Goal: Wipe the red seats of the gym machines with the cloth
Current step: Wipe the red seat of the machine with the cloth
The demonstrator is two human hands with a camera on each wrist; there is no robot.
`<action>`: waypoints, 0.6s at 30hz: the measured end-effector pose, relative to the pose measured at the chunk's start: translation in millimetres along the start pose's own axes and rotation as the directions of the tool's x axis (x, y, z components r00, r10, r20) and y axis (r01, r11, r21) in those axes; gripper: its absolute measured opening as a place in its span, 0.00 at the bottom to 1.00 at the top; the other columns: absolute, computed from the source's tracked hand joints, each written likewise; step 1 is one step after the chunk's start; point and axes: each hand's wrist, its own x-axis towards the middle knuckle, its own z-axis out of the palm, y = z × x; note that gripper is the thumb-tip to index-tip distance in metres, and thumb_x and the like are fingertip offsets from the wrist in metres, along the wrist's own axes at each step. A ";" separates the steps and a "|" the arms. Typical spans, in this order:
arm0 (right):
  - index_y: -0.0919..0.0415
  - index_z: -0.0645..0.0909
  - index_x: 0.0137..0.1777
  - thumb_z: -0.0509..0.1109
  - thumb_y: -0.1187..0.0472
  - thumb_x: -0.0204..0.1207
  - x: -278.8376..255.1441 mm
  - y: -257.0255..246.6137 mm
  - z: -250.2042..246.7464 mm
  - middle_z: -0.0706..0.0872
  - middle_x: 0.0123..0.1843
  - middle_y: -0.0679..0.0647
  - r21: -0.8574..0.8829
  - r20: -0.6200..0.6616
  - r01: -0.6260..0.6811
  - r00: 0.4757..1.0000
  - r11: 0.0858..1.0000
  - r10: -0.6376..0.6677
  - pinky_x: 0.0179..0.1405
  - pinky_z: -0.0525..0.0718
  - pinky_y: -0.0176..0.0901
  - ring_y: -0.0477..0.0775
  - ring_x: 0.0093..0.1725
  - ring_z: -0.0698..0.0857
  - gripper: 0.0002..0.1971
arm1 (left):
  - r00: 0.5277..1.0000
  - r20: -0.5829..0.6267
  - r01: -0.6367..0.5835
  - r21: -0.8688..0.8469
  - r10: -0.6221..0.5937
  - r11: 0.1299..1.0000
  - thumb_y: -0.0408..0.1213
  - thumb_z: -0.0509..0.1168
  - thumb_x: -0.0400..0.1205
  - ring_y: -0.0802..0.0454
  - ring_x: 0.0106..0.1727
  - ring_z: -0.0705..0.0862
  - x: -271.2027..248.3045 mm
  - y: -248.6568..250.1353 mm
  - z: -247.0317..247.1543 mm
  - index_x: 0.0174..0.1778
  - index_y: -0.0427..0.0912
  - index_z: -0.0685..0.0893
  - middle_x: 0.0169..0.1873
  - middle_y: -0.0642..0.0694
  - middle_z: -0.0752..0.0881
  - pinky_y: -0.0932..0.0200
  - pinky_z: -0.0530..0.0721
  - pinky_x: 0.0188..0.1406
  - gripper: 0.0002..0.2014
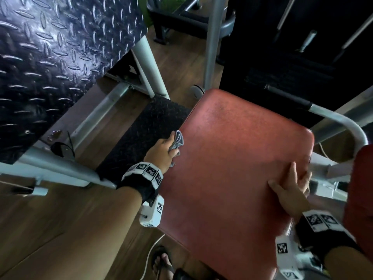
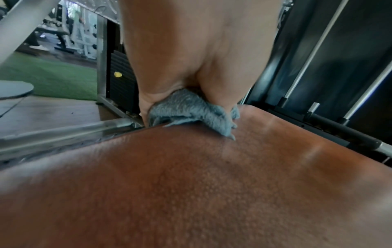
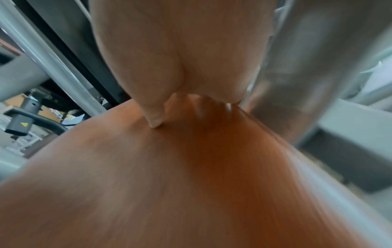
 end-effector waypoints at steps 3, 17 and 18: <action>0.36 0.40 0.84 0.71 0.45 0.76 -27.7 4.2 15.2 0.30 0.85 0.59 0.032 0.005 -0.055 0.998 0.998 0.055 0.81 0.49 0.64 0.66 0.84 0.41 0.47 | 1.000 0.008 -0.003 -0.005 0.003 1.000 0.45 0.57 0.87 0.51 0.38 0.89 -9.0 -7.3 1.5 0.83 0.63 0.60 0.64 0.49 0.77 0.51 0.88 0.49 0.27; 0.30 0.31 0.80 0.65 0.34 0.74 -57.8 13.6 44.3 0.34 0.84 0.65 -0.077 -0.041 -0.146 0.989 0.986 0.143 0.79 0.53 0.71 0.69 0.83 0.44 0.48 | 1.000 -0.028 -0.012 0.110 0.015 0.994 0.49 0.58 0.87 0.42 0.58 0.82 -26.5 -27.3 7.6 0.84 0.61 0.57 0.66 0.47 0.75 0.43 0.82 0.58 0.29; 0.31 0.31 0.80 0.65 0.35 0.74 -57.1 13.1 43.8 0.34 0.84 0.65 -0.077 -0.036 -0.150 0.988 0.986 0.148 0.79 0.53 0.71 0.69 0.83 0.43 0.48 | 0.999 -0.034 -0.017 0.132 0.022 0.991 0.50 0.58 0.87 0.42 0.59 0.82 -28.9 -27.0 7.6 0.84 0.60 0.57 0.67 0.46 0.75 0.43 0.81 0.58 0.29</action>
